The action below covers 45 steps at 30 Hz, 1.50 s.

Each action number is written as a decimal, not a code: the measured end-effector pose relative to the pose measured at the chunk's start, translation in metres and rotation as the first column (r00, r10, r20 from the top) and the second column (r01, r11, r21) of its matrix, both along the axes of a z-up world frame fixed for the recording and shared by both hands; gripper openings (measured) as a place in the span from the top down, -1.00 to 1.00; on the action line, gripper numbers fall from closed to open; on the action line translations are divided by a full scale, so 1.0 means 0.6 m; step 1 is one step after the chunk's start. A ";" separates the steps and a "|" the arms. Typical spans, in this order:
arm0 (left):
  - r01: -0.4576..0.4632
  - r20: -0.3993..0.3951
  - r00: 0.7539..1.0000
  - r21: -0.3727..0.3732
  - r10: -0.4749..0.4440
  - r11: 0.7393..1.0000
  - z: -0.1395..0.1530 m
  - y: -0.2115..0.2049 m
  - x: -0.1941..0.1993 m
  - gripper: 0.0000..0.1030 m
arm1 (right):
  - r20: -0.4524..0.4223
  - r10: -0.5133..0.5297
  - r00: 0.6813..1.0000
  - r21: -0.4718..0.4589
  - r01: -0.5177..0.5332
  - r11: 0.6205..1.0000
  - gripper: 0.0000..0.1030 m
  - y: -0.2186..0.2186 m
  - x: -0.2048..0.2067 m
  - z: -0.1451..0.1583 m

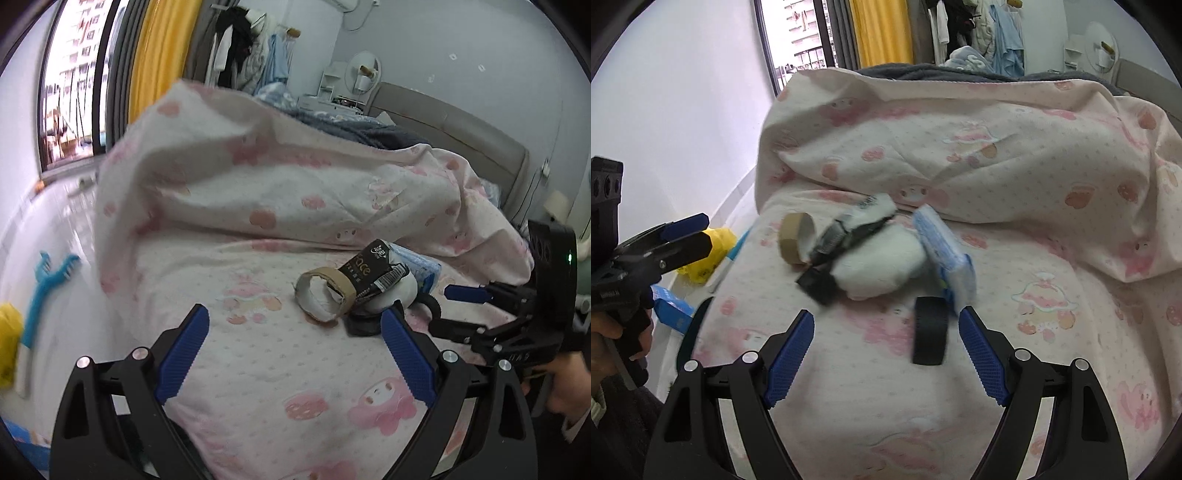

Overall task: Collect trash
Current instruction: 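Grasp the black roller with the right tool while the left grasps a tan tape roll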

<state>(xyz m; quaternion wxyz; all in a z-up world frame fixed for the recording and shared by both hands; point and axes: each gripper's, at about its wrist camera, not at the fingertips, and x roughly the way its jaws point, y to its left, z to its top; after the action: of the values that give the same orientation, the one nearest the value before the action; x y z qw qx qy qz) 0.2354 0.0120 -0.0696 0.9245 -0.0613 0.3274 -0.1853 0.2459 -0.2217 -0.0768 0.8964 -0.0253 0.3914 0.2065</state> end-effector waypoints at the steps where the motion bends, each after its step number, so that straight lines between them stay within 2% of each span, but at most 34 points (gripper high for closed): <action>1: 0.005 -0.003 1.000 -0.008 -0.005 1.000 -0.002 -0.003 0.005 -0.86 | 0.003 -0.005 1.000 -0.014 0.005 1.000 -0.37 -0.002 0.003 -0.004; 8: 0.030 0.002 1.000 -0.055 -0.029 0.998 -0.007 -0.020 0.040 -0.85 | -0.039 -0.007 0.999 0.018 0.008 1.000 0.02 -0.024 0.019 -0.020; 10: 0.029 -0.002 1.000 -0.061 -0.029 0.998 -0.012 -0.024 0.049 -0.85 | -0.042 -0.001 0.999 -0.002 0.001 1.000 0.23 -0.022 0.022 -0.024; 12: 0.027 -0.008 1.000 -0.065 -0.027 0.998 -0.019 -0.027 0.057 -0.85 | -0.047 -0.006 0.999 -0.026 0.005 1.000 0.31 -0.019 0.023 -0.030; 15: 0.022 -0.030 0.999 -0.089 -0.024 0.996 -0.032 -0.029 0.070 -0.84 | -0.066 -0.012 0.998 -0.026 0.010 1.000 0.60 -0.021 0.028 -0.041; 21: 0.021 -0.069 0.997 -0.136 -0.031 0.990 -0.049 -0.034 0.083 -0.74 | -0.072 -0.011 0.997 0.011 0.012 1.000 0.61 -0.033 0.026 -0.042; 26: 0.017 -0.112 0.993 -0.185 -0.039 0.983 -0.064 -0.034 0.093 -0.53 | -0.054 0.006 0.999 0.053 -0.004 0.999 0.61 -0.042 0.019 -0.029; 31: 0.024 -0.123 0.991 -0.219 -0.052 0.975 -0.069 -0.036 0.098 -0.42 | -0.046 0.013 0.999 0.073 -0.010 0.997 0.61 -0.051 0.015 -0.021; 34: 0.033 -0.125 0.990 -0.219 -0.062 0.975 -0.070 -0.040 0.098 -0.31 | -0.047 0.013 0.999 0.079 -0.009 0.997 0.61 -0.056 0.012 -0.016; 37: 0.048 -0.120 0.990 -0.206 -0.073 0.977 -0.068 -0.049 0.096 -0.08 | -0.048 0.016 0.999 0.089 -0.012 0.996 0.61 -0.055 0.011 -0.007; 45: 0.054 -0.073 0.995 -0.127 -0.064 0.990 -0.038 -0.056 0.068 -0.01 | 0.004 0.047 0.999 0.092 -0.047 0.995 0.61 -0.026 0.000 0.040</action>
<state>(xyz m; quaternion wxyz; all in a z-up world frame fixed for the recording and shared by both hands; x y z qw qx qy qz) 0.2763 -0.0218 -0.0925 0.8996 -0.1165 0.3524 -0.2301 0.2461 -0.2370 -0.0531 0.8917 0.0068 0.3801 0.2456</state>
